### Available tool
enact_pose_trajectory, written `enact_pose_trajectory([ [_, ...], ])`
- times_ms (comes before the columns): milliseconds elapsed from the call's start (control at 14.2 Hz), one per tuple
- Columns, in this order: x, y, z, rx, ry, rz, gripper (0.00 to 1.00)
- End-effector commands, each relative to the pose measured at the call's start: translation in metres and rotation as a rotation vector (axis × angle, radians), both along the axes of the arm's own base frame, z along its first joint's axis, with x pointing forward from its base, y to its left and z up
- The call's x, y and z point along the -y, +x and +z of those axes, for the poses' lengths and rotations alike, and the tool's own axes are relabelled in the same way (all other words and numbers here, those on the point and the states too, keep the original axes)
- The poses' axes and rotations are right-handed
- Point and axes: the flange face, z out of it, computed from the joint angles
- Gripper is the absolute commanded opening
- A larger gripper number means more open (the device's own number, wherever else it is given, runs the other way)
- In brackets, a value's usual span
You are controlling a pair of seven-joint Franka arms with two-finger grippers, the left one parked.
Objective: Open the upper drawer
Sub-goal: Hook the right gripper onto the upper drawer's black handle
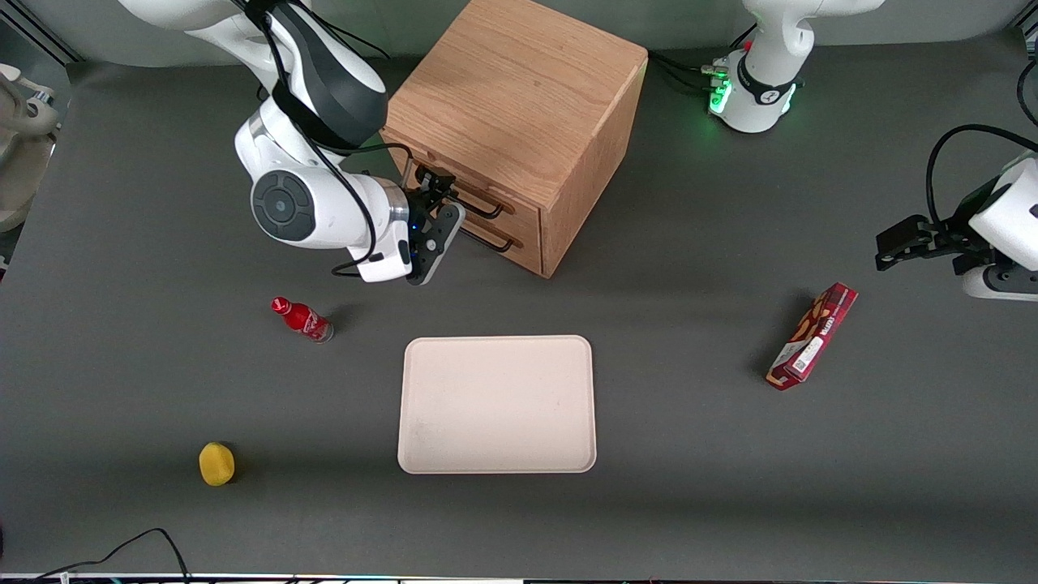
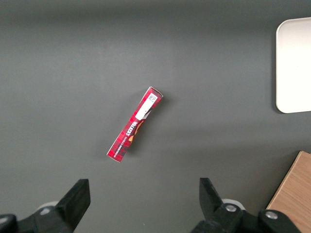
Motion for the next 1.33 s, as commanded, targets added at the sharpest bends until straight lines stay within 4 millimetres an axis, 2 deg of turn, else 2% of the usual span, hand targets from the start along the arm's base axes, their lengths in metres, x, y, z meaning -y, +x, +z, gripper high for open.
enact_pose_trajectory([
  [0, 0.002, -0.010, -0.002, 0.020, 0.015, -0.003, 1.00],
  [140, -0.008, -0.021, -0.010, 0.037, 0.019, 0.004, 1.00],
  [351, -0.009, -0.024, -0.020, 0.046, 0.017, -0.004, 1.00],
  [632, -0.008, -0.025, -0.021, 0.044, 0.015, -0.003, 1.00],
  [982, -0.005, -0.038, -0.026, 0.040, -0.010, 0.004, 1.00],
  [1263, -0.004, -0.040, -0.028, 0.042, -0.016, 0.008, 1.00],
])
